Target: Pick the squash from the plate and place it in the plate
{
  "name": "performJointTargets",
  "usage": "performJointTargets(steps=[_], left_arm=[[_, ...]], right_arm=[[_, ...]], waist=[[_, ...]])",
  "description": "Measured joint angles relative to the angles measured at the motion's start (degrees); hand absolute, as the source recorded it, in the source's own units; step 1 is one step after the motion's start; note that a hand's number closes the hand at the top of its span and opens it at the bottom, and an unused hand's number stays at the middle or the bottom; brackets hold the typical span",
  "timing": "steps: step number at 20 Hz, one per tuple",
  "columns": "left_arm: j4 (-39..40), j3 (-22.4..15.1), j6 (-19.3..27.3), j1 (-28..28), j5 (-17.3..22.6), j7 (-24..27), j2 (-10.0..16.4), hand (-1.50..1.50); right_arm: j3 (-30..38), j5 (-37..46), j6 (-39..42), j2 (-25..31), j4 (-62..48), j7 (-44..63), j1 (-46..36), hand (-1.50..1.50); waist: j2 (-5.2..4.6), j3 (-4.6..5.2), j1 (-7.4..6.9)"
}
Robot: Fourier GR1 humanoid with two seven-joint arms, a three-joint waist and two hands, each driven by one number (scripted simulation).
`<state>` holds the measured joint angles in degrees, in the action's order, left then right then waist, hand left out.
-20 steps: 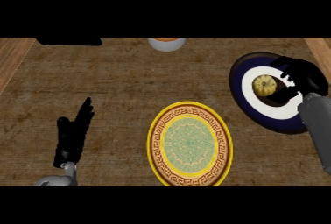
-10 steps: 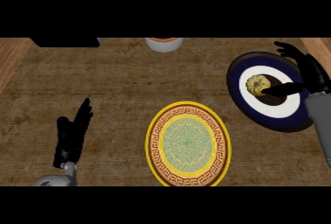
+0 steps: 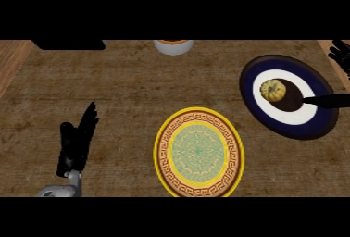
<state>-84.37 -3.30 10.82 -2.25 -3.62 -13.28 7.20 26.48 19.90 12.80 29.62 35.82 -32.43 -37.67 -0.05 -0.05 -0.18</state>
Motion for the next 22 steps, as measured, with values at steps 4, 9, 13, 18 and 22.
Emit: performJointTargets(steps=[4,9,13,18,22], left_arm=[[1.5,1.1,-1.4,-0.4,0.5,1.3,0.5,0.00],[2.2,1.8,-2.1,-1.3,0.5,1.1,0.3,0.00],[-0.9,1.7,-2.7,0.7,0.4,-0.3,0.4,0.00],[-0.4,1.5,-2.3,0.3,-0.7,0.1,-0.2,0.00],[1.1,2.1,-2.6,-0.9,-0.6,0.7,-0.7,0.00]], right_arm=[[0.1,-1.3,2.2,1.6,-3.6,-4.4,-0.1,-1.50],[-0.9,-1.9,2.4,1.6,-6.2,-9.2,0.4,-1.50],[-2.0,-1.7,0.5,1.2,-7.9,-11.1,0.6,-1.50],[-2.4,-0.6,-4.1,1.7,-12.2,-12.4,-0.4,-1.50],[-2.7,-0.3,-7.0,1.9,-14.5,-13.4,-0.9,-1.50]], waist=[[-0.09,0.01,-0.30],[-0.12,0.02,-0.39],[-0.11,0.01,-0.50],[-0.22,-0.01,-0.71],[-0.24,-0.02,-0.67]])
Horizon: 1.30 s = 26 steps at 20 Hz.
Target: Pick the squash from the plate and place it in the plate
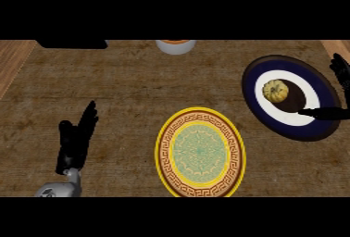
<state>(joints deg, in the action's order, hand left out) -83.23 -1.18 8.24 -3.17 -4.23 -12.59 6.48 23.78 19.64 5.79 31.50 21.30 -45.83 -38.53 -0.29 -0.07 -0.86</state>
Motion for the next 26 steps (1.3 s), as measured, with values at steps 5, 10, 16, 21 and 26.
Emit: performJointTargets(steps=[5,10,16,21,26], left_arm=[[0.1,0.7,-0.9,0.3,0.3,0.4,0.3,0.00],[-1.6,0.2,-0.5,0.2,-0.3,-1.4,-0.4,0.00],[-0.9,0.5,-1.0,0.3,-0.3,-0.6,-0.6,0.00],[-1.9,0.1,-0.8,0.8,-1.0,-1.0,-0.8,0.00],[1.2,0.7,-0.7,-1.1,-1.2,0.4,-1.2,0.00]], right_arm=[[-0.2,0.4,-1.6,1.8,-3.1,-0.3,-1.3,-1.50],[0.0,0.3,-3.7,3.0,-5.5,-1.3,-0.8,-1.50],[0.7,0.0,-3.4,6.3,-8.4,-2.4,-1.1,-1.50],[1.3,-0.7,-3.6,7.7,-9.6,-3.5,-0.4,-1.50],[2.9,-2.1,-3.5,9.3,-11.0,-5.8,0.9,-1.50]], waist=[[-0.06,-0.02,-0.16],[-0.09,-0.03,-0.29],[-0.24,-0.08,-0.56],[-0.24,-0.08,-0.55],[-0.40,-0.10,-0.65]])
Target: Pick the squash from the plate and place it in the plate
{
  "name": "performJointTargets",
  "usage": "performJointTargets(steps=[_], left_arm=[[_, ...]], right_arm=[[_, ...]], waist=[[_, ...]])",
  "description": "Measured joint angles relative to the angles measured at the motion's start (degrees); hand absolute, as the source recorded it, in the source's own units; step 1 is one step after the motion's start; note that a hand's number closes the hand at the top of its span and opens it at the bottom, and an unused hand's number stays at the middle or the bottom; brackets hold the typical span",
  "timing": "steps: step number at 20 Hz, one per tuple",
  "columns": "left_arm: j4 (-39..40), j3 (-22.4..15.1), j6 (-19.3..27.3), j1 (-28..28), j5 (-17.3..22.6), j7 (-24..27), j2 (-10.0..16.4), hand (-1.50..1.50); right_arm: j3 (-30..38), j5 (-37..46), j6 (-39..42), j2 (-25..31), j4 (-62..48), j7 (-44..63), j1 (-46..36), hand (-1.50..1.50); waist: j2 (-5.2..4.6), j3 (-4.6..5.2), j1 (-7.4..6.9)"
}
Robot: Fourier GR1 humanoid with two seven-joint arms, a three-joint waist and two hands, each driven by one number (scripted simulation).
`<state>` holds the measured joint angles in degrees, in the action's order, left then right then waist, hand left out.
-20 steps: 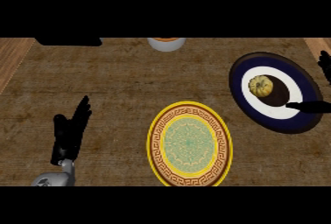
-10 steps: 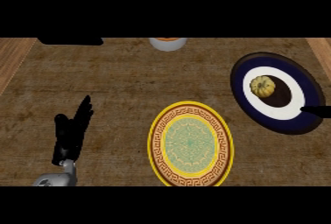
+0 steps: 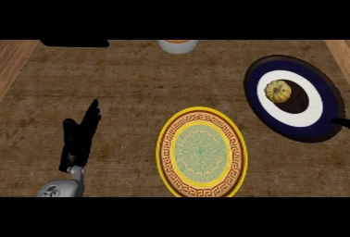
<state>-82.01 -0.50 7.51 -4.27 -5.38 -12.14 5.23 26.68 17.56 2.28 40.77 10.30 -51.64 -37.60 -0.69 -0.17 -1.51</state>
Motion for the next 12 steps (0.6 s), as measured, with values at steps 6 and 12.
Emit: performJointTargets(steps=[6,12], left_arm=[[-1.1,-0.9,0.1,0.8,-0.7,0.1,-0.5,0.00],[-1.7,-0.8,-0.5,1.6,-0.2,0.1,-0.5,0.00]], right_arm=[[1.7,-1.3,-1.2,2.7,-1.3,0.8,0.2,-1.50],[2.6,-2.0,-2.0,4.1,-2.0,0.1,1.7,-1.50]], waist=[[-0.15,-0.09,-0.47],[-0.26,-0.13,-0.72]])
